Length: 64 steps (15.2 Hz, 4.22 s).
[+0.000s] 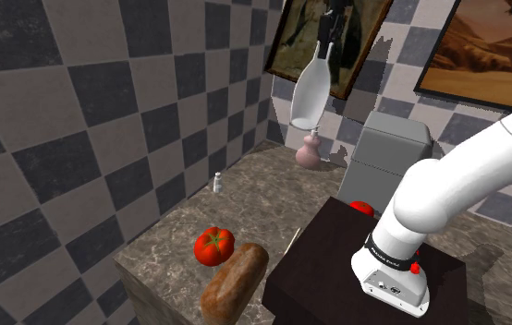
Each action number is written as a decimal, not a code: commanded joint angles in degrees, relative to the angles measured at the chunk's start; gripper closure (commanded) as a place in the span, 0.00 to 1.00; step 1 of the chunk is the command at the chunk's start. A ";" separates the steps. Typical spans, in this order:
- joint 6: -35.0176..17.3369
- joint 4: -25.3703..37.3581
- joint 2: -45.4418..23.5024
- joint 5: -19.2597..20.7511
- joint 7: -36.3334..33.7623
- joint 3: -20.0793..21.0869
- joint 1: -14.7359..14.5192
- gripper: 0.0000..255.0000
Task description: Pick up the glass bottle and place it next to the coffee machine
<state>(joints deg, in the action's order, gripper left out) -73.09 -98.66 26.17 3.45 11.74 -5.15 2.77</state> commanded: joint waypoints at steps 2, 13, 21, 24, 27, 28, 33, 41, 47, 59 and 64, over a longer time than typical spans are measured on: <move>1.20 -3.60 4.97 1.30 2.57 -1.68 0.78 1.00; 6.95 -10.21 18.67 8.80 13.67 -9.52 3.60 1.00; 11.70 -10.02 25.35 16.35 23.20 -16.06 5.21 1.00; 13.39 -8.94 27.12 19.56 27.09 -18.68 5.53 1.00; 14.98 -7.33 28.49 22.94 31.17 -21.37 5.66 1.00; 15.47 -6.67 28.86 24.09 32.58 -22.29 5.66 1.00; 17.67 -2.52 30.02 30.02 39.94 -26.99 5.29 1.00; 20.03 7.32 29.62 39.70 52.94 -35.27 2.99 1.00; 19.14 8.95 30.89 43.93 57.74 -39.07 2.18 1.00; 13.77 -4.44 38.80 45.79 54.48 -39.97 5.69 1.00; 11.70 -9.30 41.72 46.91 53.50 -40.88 6.96 1.00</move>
<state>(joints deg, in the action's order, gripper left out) -60.91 -107.00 67.30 50.07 65.40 -45.78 9.50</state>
